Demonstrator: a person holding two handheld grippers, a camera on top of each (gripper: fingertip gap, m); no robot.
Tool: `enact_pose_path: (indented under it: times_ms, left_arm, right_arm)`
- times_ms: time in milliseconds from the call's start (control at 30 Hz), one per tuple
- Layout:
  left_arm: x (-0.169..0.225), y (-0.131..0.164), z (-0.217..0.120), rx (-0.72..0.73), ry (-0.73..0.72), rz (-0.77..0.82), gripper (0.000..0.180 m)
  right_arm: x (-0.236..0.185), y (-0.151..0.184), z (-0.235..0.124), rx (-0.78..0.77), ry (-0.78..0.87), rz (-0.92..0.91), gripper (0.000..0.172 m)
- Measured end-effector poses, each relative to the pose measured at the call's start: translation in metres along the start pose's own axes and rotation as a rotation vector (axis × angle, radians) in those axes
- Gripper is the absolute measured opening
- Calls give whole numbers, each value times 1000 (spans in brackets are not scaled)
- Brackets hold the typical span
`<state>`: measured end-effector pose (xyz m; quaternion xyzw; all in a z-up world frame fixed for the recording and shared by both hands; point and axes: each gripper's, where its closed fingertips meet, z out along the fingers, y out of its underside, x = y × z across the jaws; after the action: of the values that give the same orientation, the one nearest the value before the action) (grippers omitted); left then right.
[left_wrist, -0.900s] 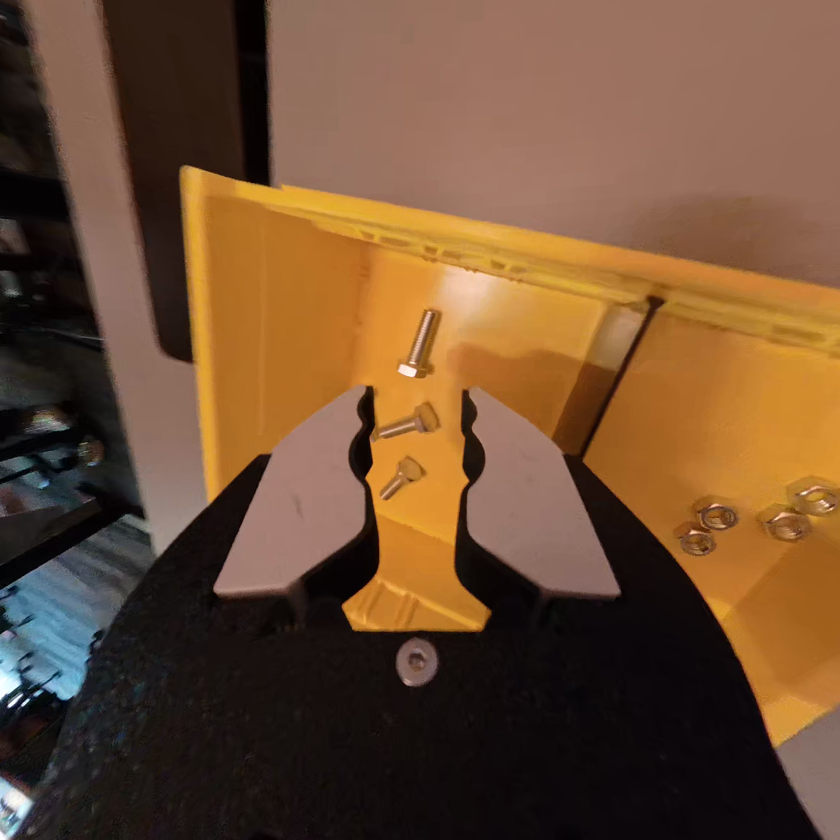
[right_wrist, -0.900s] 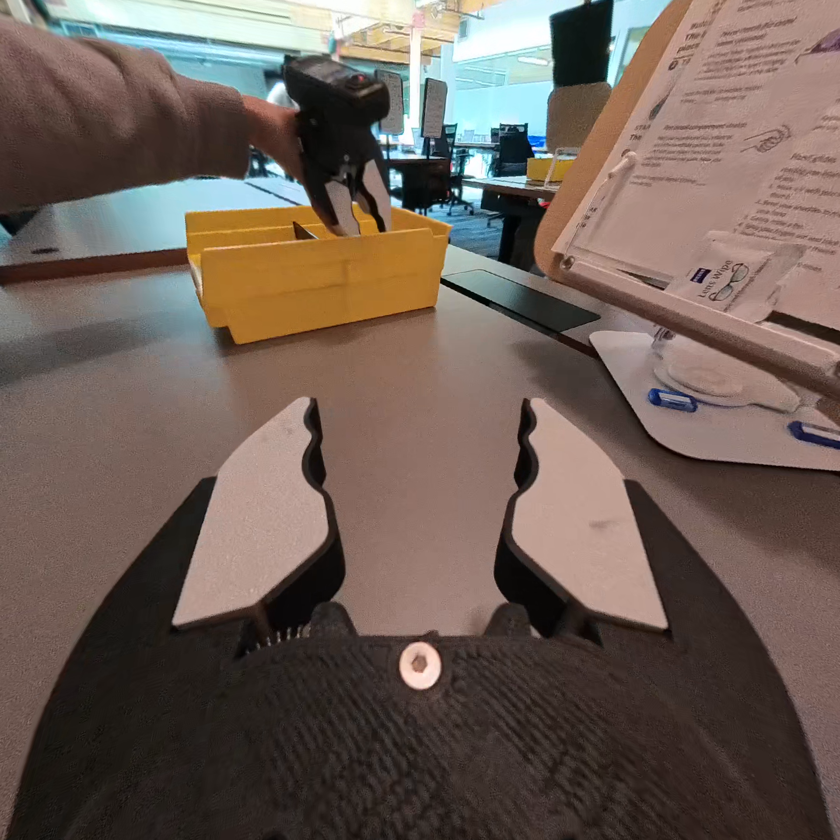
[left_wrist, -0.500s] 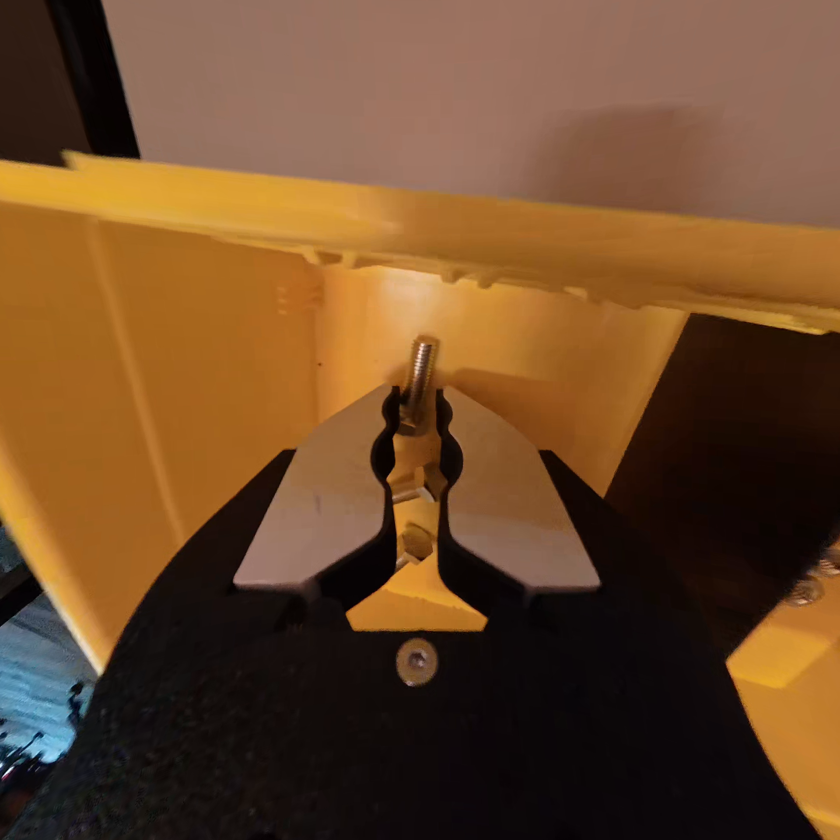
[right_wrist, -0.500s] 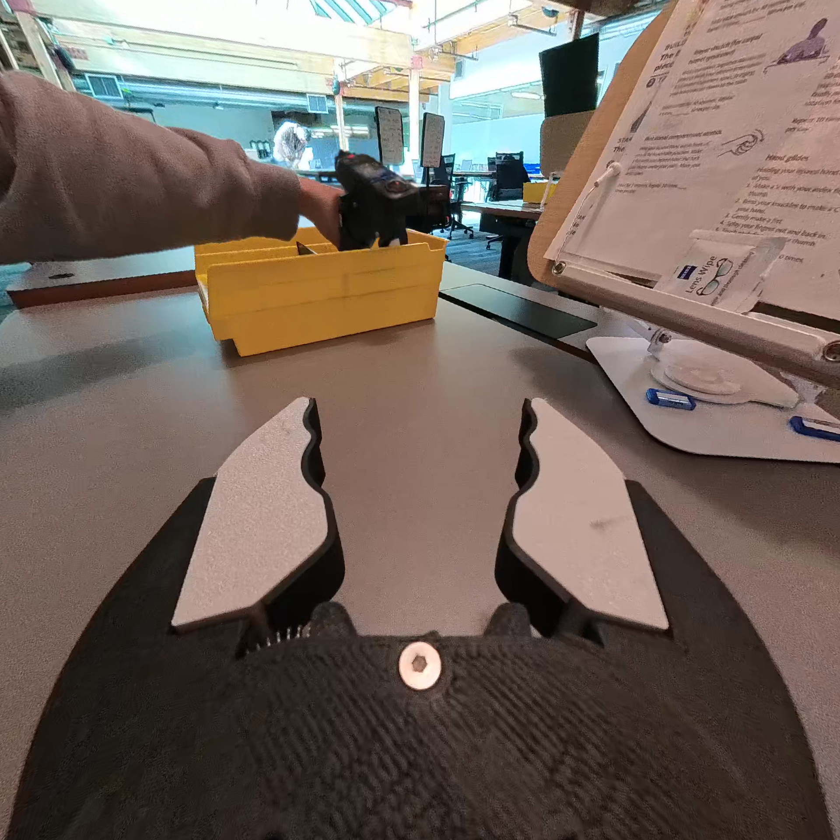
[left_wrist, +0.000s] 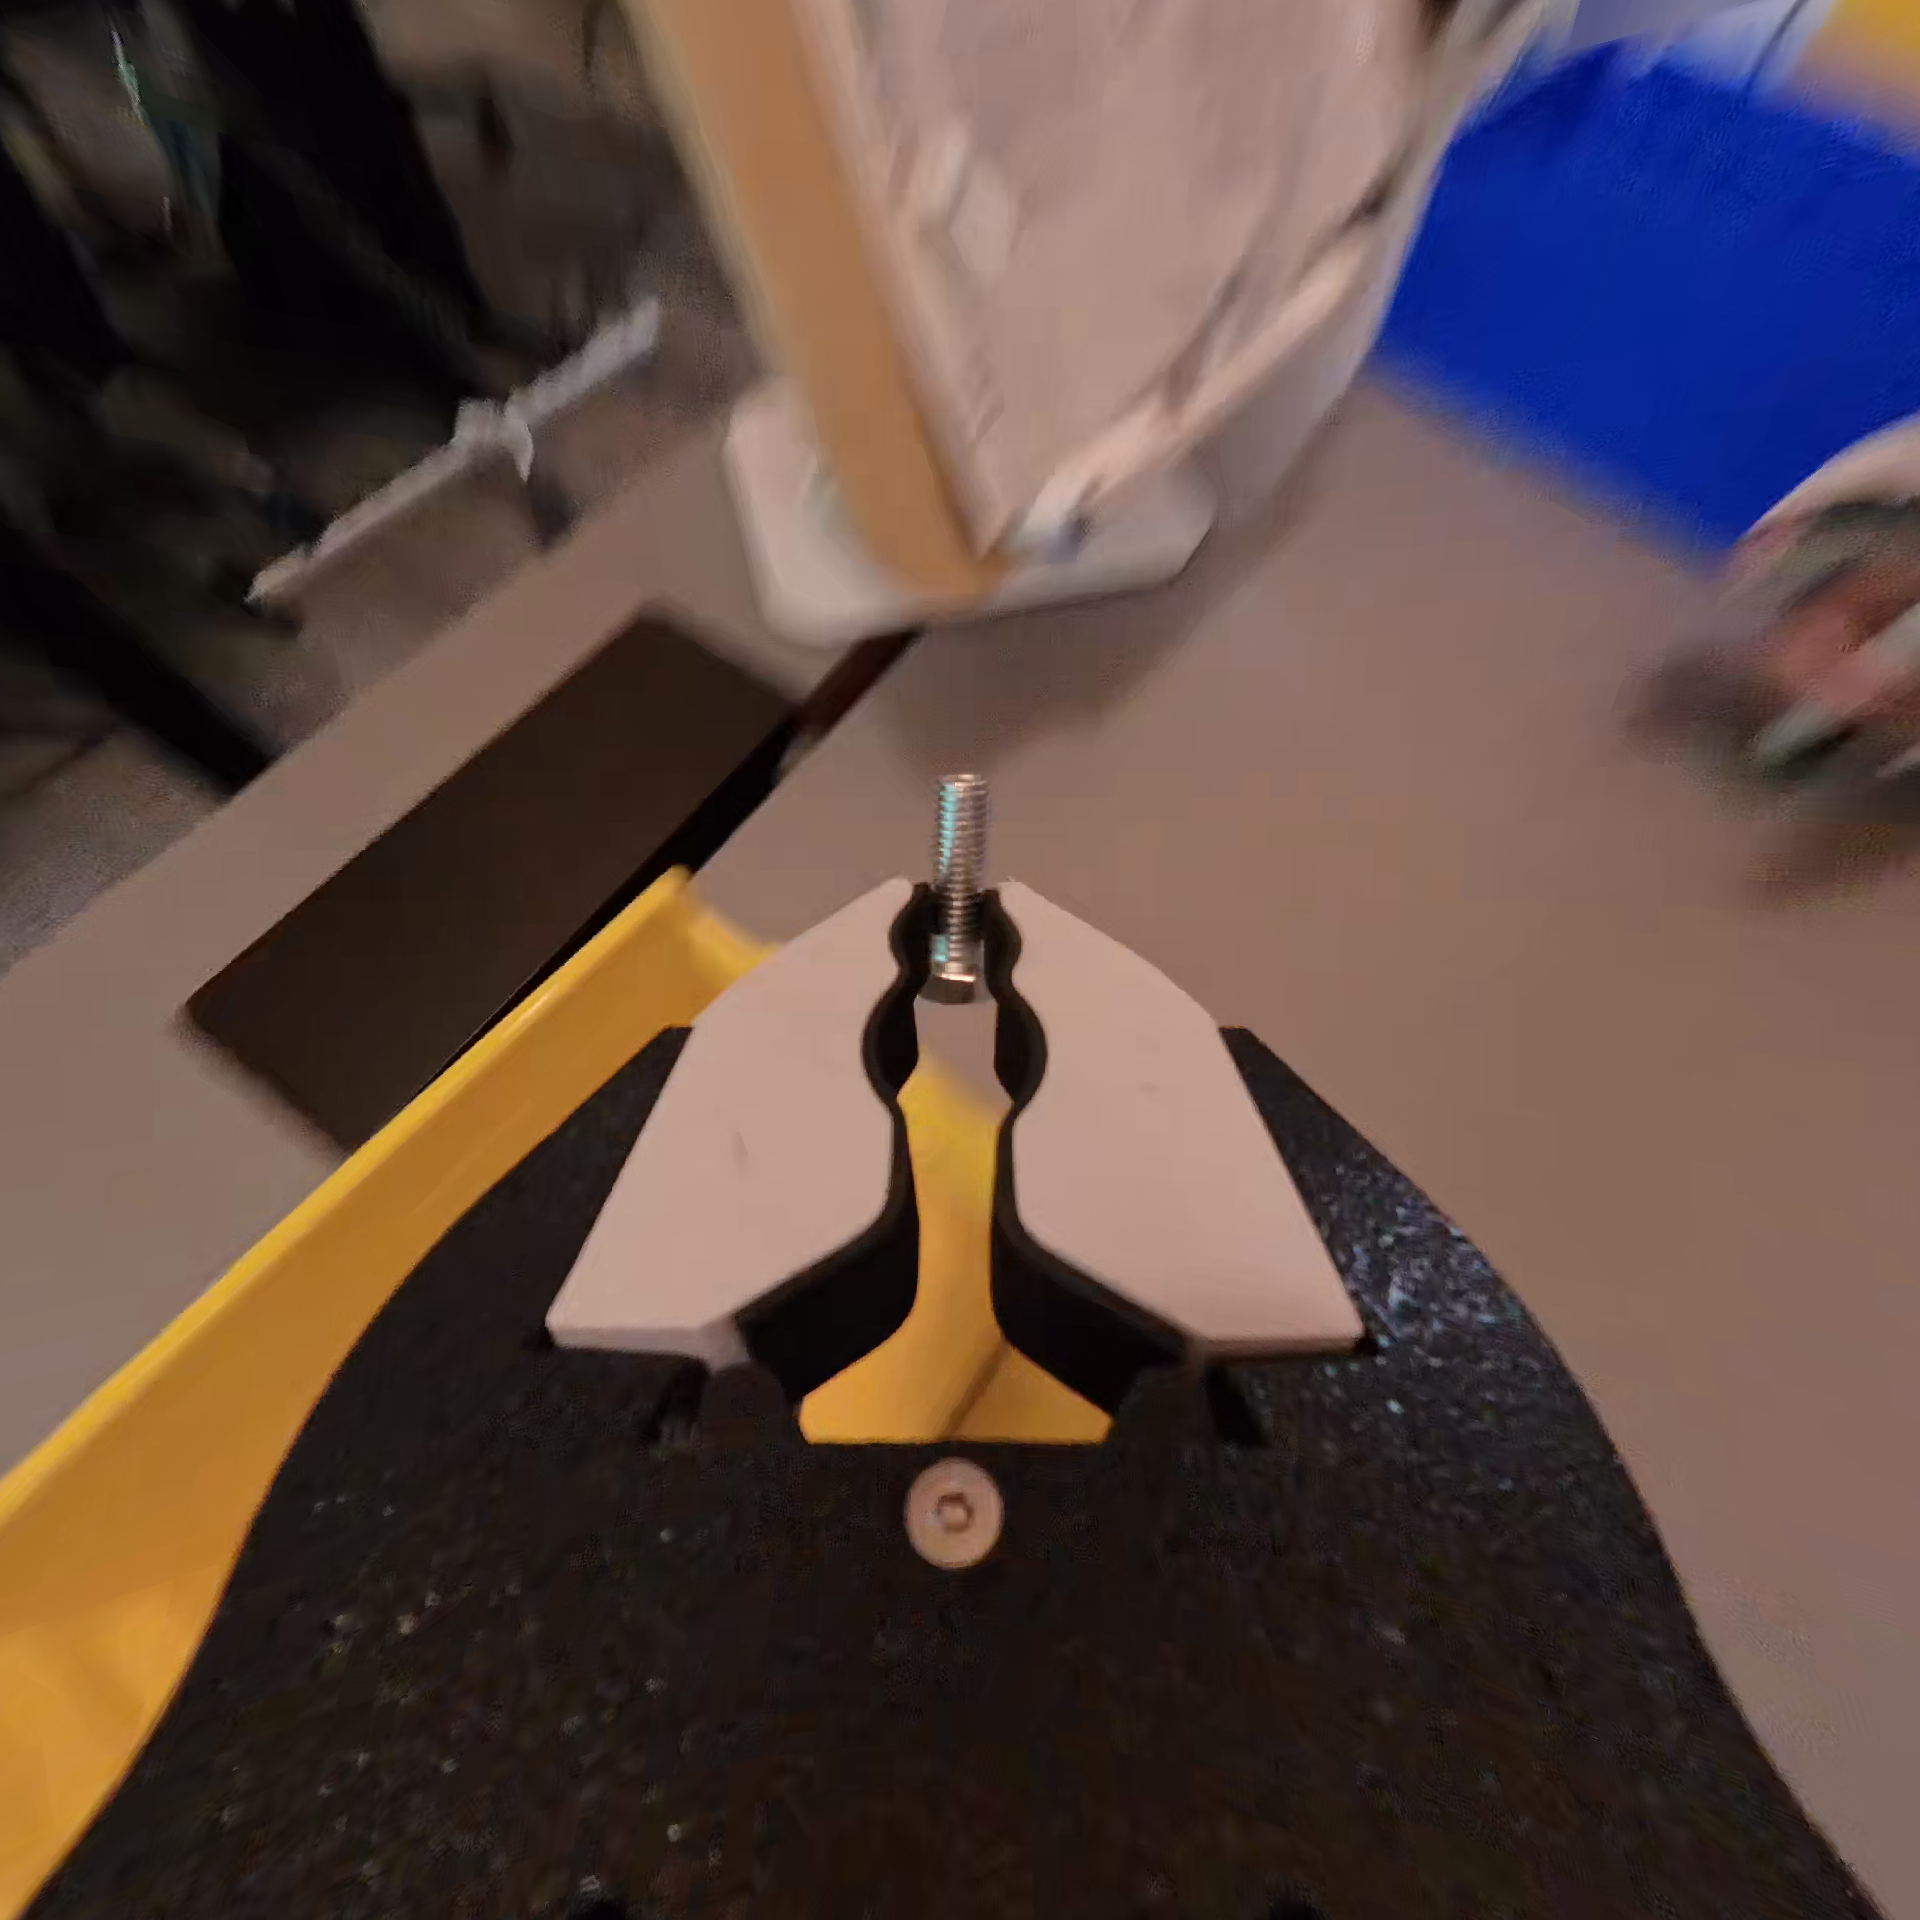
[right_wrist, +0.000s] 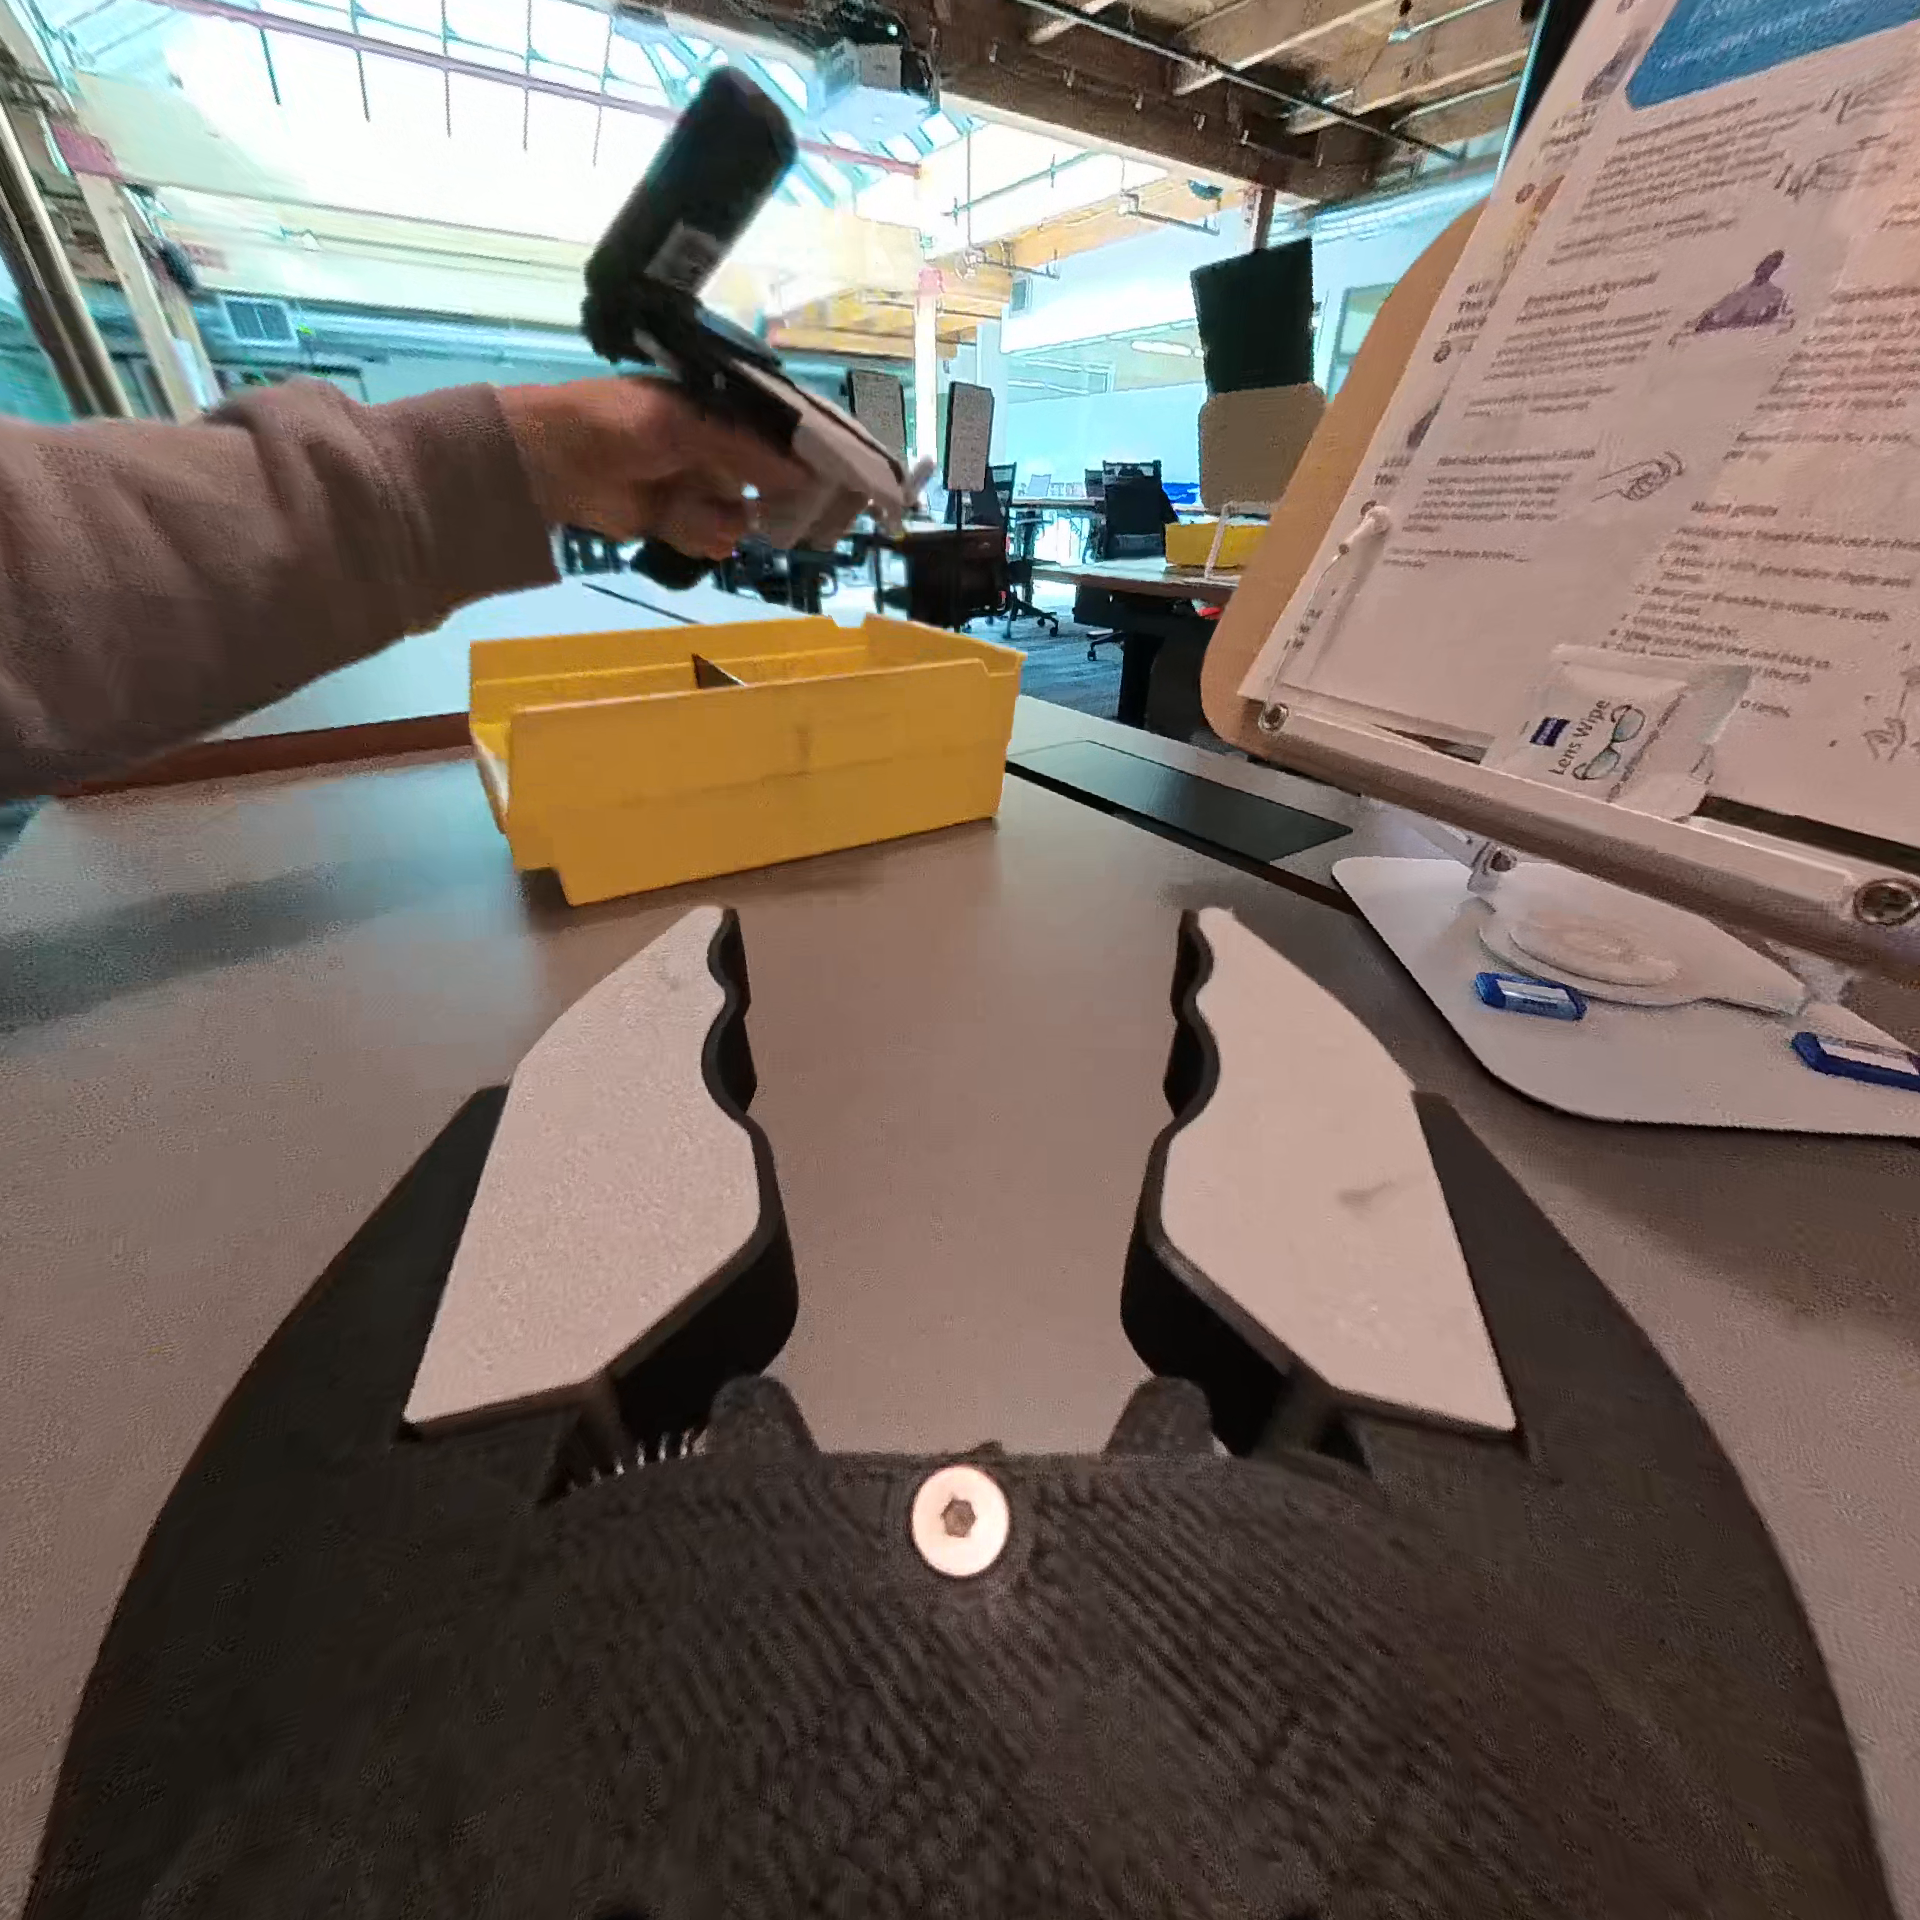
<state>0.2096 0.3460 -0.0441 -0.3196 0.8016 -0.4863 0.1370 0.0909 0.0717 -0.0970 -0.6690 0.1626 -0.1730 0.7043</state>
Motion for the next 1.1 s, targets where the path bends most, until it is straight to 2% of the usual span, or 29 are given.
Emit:
enact_pose_path:
  times_ms: [33, 133, 267, 400, 467, 733, 967, 1000, 1067, 1100]
  left_arm:
    - [28, -20, -5, 105, 70, -43, 9]
    - [110, -46, -4, 277, 250, -80, 9]
    - [203, -42, 30, 392, 419, -91, 9]
    - [265, -31, 61, 509, 552, -77, 8]
    - [285, -23, 76, 534, 582, -49, 8]
    - [307, -13, 95, 575, 613, -18, 8]
    - [303, -7, 98, 535, 549, 39, 9]
    - [301, -8, 97, 526, 529, 49, 10]
    - [295, -12, 93, 513, 474, 85, 24]
    - [294, -12, 91, 489, 456, 118, 22]
  right_arm:
    - [-5, -4, 0, 12, -15, 3, 77]
    - [-17, -15, 1, 36, -35, -13, 70]
    - [-37, -31, -2, 131, -98, 32, 51]
    - [-57, -37, -2, 171, -173, 53, 48]
    - [-61, -37, -2, 172, -173, 37, 48]
    - [-62, -38, -6, 177, -193, 18, 18]
    - [-61, -30, -3, 103, -195, -21, 17]
    - [-60, -30, -2, 106, -186, -25, 17]
    - [-57, -26, -1, 88, -154, -68, 17]
    - [-55, -24, -1, 75, -142, -94, 17]
